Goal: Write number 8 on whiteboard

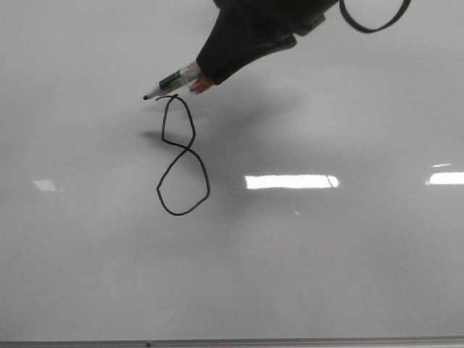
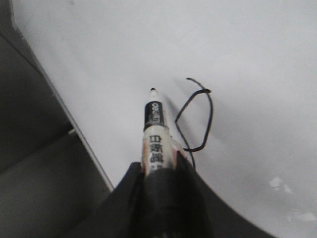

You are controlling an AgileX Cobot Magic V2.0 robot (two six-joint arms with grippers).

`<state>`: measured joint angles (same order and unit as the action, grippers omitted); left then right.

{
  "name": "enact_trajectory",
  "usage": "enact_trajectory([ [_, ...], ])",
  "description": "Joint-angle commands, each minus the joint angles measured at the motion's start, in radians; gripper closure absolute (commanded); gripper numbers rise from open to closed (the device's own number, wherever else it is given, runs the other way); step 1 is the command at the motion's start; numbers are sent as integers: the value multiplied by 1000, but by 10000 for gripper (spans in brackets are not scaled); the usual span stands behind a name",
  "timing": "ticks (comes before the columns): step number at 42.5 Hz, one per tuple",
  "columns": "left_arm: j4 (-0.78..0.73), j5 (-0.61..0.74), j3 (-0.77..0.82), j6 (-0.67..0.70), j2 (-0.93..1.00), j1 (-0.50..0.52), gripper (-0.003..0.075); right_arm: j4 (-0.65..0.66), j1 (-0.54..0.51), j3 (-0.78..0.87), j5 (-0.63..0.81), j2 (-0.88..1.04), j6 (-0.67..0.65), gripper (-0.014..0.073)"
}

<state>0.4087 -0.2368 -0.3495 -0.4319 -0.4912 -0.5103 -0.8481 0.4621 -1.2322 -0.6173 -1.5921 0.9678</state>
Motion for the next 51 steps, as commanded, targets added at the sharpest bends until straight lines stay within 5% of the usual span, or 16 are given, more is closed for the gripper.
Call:
enact_trajectory([
  [1, -6, -3, -65, -18, -15, 1, 740, 117, 30, -38, -78, 100, 14, 652],
  [7, -29, -198, -186, -214, -101, 0, 662, 301, 109, -38, -148, 131, 26, 652],
  [14, 8, -344, -309, -366, -227, -41, 323, 391, 248, -41, -161, 148, 76, 652],
  [17, 29, -368, -338, -410, -274, -108, 241, 391, 304, -58, -164, 148, 77, 652],
  [26, 8, -324, -339, -421, -336, -250, 296, 391, 403, -135, -214, 148, 78, 652],
  [44, -6, -283, -339, -421, -342, -258, 363, 358, 432, -146, -276, 177, 78, 652],
  [51, -6, -285, -339, -421, -342, -258, 593, 358, 432, -146, -277, 180, 78, 652],
])
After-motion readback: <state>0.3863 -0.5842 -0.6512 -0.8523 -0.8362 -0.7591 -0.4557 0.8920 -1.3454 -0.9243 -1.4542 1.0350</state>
